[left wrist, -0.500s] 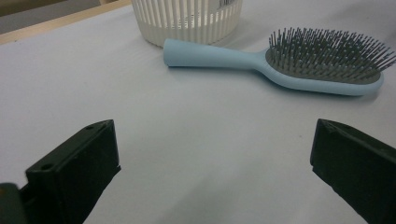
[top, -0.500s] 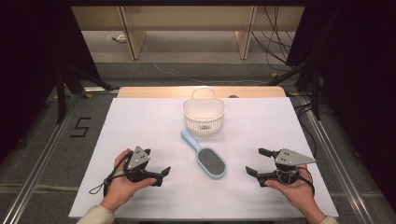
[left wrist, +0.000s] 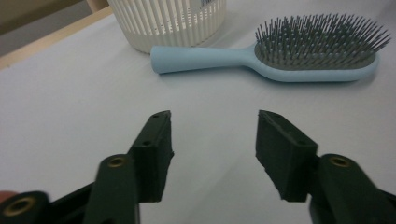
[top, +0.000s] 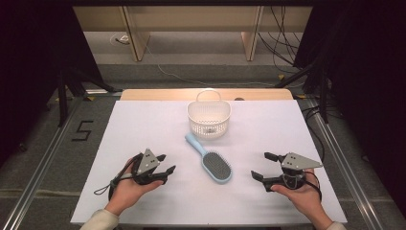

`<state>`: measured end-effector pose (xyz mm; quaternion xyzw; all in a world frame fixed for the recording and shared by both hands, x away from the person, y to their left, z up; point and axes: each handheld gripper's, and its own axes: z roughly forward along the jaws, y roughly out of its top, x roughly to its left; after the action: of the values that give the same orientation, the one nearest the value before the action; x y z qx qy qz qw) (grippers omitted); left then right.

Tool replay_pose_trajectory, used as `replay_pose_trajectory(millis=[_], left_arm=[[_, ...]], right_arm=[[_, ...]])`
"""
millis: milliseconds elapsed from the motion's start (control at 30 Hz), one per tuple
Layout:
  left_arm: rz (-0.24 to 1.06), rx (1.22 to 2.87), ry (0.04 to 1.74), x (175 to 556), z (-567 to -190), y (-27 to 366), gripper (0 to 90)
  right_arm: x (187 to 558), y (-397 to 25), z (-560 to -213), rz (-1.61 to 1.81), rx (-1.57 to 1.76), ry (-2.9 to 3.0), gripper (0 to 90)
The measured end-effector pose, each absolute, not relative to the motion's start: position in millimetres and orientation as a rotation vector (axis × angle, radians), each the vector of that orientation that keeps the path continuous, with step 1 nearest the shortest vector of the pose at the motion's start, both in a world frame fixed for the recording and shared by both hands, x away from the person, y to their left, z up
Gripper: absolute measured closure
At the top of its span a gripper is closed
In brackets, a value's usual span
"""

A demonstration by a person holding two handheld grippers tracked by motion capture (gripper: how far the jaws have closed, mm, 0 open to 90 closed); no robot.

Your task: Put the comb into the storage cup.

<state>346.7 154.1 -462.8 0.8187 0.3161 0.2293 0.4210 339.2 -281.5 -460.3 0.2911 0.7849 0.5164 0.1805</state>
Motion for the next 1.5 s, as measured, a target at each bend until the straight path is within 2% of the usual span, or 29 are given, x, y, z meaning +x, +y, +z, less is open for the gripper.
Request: replay_pose_trajectory(millis=[33,67,100,133,233,867,1167,1500], left_arm=[[0.554,2.038,0.804,348.7,-460.8,151.2,71.2],[0.526,2.034,0.82,351.2,-459.0,148.4,71.2],[0.51,2.036,0.826,353.3,-458.2,145.9,82.1],[0.5,2.041,0.834,357.2,-457.6,141.5,82.1],[0.479,2.064,0.858,368.7,-459.5,130.8,89.4],[0.484,2.105,0.862,446.0,-466.9,64.2,89.6],[0.468,2.148,0.838,455.4,-475.5,40.9,89.7],[0.47,2.192,0.844,461.2,-483.1,32.9,89.7]], right_arm=[[339.5,-279.9,-460.7,1.464,0.822,2.218,15.5],[339.5,-279.9,-460.7,1.464,0.822,2.218,15.5],[339.9,-279.4,-460.9,1.457,0.816,2.222,15.5],[339.9,-279.4,-460.9,1.457,0.816,2.222,15.5],[340.4,-281.0,-460.5,1.45,0.824,2.212,15.4],[339.8,-280.8,-459.3,1.44,0.806,2.214,15.6],[339.6,-280.6,-459.6,1.442,0.803,2.223,15.6],[339.6,-280.7,-459.6,1.448,0.802,2.221,15.6]])
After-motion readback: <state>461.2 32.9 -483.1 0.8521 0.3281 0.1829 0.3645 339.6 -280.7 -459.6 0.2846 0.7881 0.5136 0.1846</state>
